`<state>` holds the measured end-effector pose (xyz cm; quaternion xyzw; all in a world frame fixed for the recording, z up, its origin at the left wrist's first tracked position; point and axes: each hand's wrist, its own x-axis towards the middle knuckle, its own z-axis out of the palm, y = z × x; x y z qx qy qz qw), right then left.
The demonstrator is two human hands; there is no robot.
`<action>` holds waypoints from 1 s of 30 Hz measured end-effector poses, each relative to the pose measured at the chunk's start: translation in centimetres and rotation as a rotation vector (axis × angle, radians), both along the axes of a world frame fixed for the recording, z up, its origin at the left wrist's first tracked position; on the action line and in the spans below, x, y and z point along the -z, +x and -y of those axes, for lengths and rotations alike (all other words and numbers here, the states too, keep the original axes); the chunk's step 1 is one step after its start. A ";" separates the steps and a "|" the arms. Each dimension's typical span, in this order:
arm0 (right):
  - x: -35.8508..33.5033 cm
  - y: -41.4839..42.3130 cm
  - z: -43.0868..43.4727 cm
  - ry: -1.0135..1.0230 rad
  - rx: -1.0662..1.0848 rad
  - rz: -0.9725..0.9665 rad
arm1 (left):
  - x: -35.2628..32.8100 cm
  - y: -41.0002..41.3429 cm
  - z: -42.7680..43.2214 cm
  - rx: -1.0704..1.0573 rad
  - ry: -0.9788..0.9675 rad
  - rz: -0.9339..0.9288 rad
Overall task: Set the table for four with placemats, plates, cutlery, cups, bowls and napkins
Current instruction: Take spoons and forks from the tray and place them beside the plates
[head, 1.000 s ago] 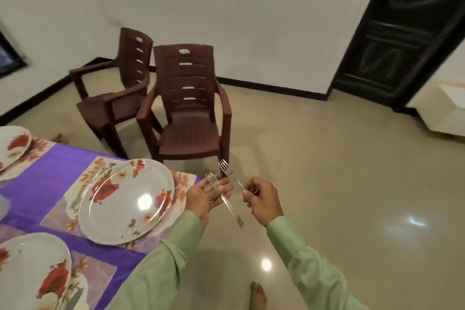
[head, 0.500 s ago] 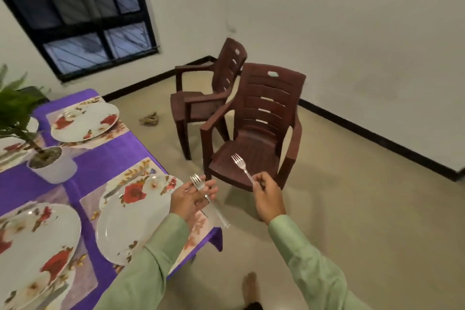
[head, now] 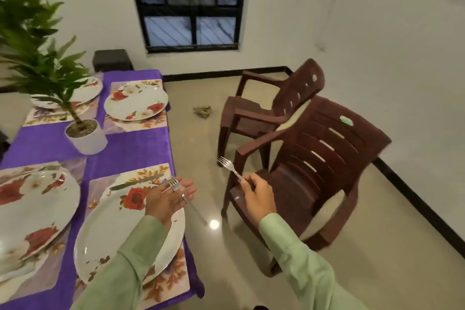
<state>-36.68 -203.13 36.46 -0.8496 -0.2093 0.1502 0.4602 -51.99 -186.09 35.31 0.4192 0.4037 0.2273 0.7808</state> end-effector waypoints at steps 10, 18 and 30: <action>2.2 7.6 -16.1 0.043 -0.520 0.056 | -1.4 2.2 -5.7 -0.490 -0.018 0.017; 4.2 8.6 -23.9 0.022 -0.809 0.010 | -0.9 1.7 -6.0 -0.818 0.000 -0.080; 7.7 2.5 -32.5 -0.156 -1.026 -0.139 | 1.8 -2.7 -8.8 -1.164 -0.057 -0.065</action>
